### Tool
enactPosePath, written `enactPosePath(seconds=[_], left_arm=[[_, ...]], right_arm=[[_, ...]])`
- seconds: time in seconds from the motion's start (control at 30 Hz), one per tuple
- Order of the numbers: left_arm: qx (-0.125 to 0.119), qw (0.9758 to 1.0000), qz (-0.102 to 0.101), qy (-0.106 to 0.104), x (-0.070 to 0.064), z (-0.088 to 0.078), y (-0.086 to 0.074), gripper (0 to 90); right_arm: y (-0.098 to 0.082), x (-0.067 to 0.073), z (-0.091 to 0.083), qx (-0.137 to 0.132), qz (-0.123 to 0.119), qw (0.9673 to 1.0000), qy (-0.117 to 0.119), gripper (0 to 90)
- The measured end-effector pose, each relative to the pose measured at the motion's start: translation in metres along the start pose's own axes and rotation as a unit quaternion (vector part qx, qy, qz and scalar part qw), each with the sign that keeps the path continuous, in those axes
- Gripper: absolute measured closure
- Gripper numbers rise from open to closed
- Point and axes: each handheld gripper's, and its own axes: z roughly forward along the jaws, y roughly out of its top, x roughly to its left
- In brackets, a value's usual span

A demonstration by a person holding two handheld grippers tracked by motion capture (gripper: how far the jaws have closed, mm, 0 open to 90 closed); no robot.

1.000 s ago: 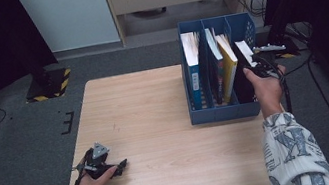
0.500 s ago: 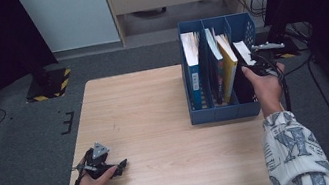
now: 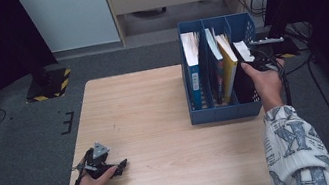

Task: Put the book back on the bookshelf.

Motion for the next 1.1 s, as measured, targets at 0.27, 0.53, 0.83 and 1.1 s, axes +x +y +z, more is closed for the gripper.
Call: enactPosePath(seconds=[0.27,0.53,0.83,1.1], left_arm=[[0.000,1.0000,0.000,0.000,-0.0001,0.0001,0.0001,3.2],[0.001,1.0000,0.001,0.000,-0.0003,0.0004,0.0007,3.2],[0.000,1.0000,0.000,0.000,-0.0009,0.0006,0.0006,3.2],[0.000,1.0000,0.001,-0.001,-0.0009,0.0008,0.0008,3.2]], right_arm=[[-0.0019,0.0007,0.0024,-0.003,0.004,1.0000,0.002,45.1],[-0.0049,0.0004,0.0073,0.004,0.011,0.9999,0.007,42.9],[-0.0047,0.0011,0.0066,0.002,0.009,1.0000,0.000,48.2],[-0.0028,0.0021,0.0051,0.005,0.000,0.9999,-0.013,52.9]])
